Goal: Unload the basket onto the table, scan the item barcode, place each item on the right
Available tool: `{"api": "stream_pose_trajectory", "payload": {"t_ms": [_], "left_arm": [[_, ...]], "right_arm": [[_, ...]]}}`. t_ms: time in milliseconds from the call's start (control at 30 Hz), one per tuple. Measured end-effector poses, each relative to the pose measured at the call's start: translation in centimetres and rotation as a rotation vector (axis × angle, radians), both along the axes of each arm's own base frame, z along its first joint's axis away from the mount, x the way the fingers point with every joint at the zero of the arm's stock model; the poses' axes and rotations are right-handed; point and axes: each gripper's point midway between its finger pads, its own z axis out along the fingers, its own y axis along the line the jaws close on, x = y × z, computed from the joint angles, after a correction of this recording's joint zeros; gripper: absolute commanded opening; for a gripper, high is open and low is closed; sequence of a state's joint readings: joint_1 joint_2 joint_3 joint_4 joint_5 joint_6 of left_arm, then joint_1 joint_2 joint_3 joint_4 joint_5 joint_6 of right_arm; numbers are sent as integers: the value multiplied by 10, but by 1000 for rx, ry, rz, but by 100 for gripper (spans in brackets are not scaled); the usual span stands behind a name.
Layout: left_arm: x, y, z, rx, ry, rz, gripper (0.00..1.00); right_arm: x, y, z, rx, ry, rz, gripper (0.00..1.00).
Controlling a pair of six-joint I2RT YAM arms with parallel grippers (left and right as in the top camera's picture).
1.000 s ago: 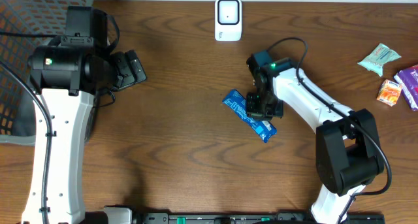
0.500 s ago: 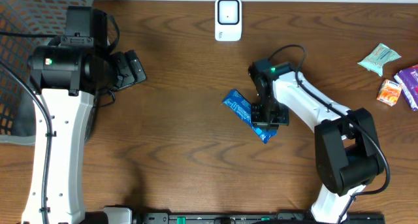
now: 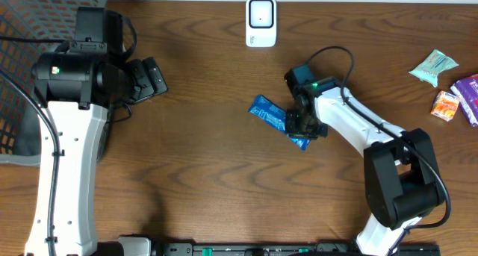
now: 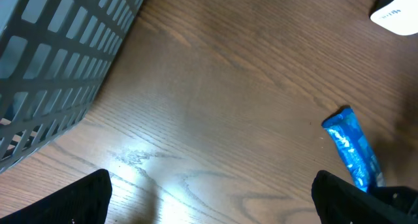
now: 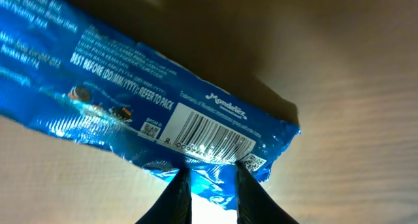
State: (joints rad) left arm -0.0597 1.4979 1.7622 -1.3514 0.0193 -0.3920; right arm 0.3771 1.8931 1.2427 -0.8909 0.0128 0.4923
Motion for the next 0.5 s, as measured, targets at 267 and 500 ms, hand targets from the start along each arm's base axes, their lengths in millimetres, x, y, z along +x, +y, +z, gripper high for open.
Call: {"api": "stream_pose_trajectory", "payload": {"t_ms": [267,500], "left_arm": [[0,0,0,0,0,0,98],[0,0,0,0,0,0,98]], "right_arm": [[25,-28,3,78,-29,-109,9],[60,-10,18,218,-124,-89,12]]}}
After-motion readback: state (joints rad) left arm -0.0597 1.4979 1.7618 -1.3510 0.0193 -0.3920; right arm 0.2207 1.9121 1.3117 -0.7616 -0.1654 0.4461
